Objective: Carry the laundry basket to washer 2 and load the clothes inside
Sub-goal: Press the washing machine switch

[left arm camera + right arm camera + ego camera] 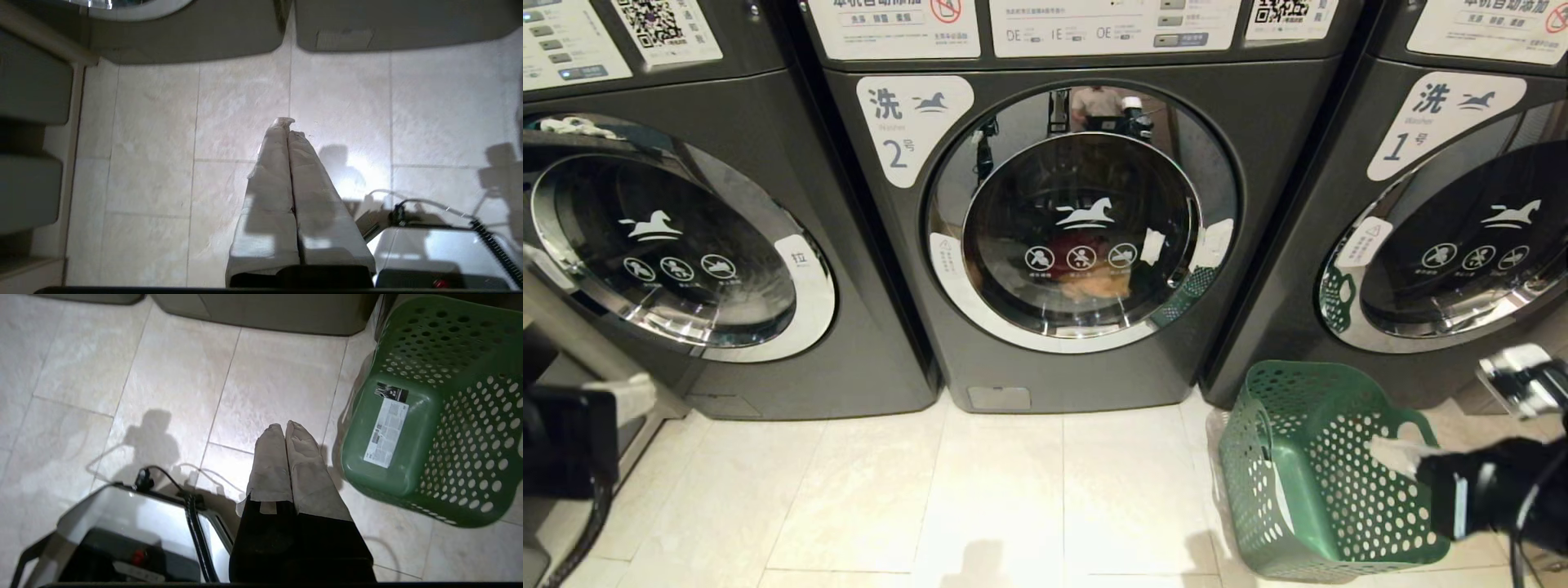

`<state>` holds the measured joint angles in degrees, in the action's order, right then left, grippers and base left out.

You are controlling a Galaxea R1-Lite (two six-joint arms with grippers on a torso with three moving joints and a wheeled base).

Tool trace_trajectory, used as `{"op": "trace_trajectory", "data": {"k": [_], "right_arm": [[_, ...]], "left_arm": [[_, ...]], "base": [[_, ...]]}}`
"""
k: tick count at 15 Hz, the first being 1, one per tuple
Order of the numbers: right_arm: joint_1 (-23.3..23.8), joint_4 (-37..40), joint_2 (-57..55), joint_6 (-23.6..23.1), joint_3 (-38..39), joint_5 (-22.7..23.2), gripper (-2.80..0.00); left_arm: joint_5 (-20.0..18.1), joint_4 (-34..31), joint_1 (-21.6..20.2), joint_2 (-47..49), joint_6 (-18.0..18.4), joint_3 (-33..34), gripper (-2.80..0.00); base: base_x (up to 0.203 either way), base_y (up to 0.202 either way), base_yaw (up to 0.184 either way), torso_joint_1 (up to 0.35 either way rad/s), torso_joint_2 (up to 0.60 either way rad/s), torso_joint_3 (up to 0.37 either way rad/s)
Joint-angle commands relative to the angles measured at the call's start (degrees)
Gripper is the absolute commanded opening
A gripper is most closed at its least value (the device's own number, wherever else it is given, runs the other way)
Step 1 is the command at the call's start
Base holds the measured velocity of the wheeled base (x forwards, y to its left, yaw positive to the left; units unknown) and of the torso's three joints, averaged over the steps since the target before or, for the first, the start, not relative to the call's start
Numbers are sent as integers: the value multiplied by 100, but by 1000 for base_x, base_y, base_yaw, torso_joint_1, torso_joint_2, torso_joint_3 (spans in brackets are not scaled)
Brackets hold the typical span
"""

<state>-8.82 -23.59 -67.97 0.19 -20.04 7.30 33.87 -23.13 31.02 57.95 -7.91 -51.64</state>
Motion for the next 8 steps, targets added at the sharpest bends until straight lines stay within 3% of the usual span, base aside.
{"op": "trace_trajectory", "data": {"k": [1, 2, 5, 7, 8], "right_arm": [[-61, 55, 1468, -306, 1051, 27, -280], [-73, 77, 1706, -414, 1344, 63, -280], [-84, 219, 2183, -636, 1983, -86, -280], [-82, 1049, 2772, -746, 2003, -208, -280], [-87, 1677, 3234, -788, 1983, -325, -280]], "left_arm": [[-72, 87, -250, -557, -337, 1236, -280], [-205, 183, -409, -681, -585, 1662, -280], [-683, 350, -1769, -1141, -928, 2648, -280], [-684, 353, -2598, -1688, -982, 3141, -280], [-675, 343, -2791, -2042, -941, 3441, -280]], "base": [[0, 0, 0, 0, 0, 0], [0, 0, 0, 0, 0, 0], [0, 0, 0, 0, 0, 0], [0, 0, 0, 0, 0, 0], [0, 0, 0, 0, 0, 0]]}}
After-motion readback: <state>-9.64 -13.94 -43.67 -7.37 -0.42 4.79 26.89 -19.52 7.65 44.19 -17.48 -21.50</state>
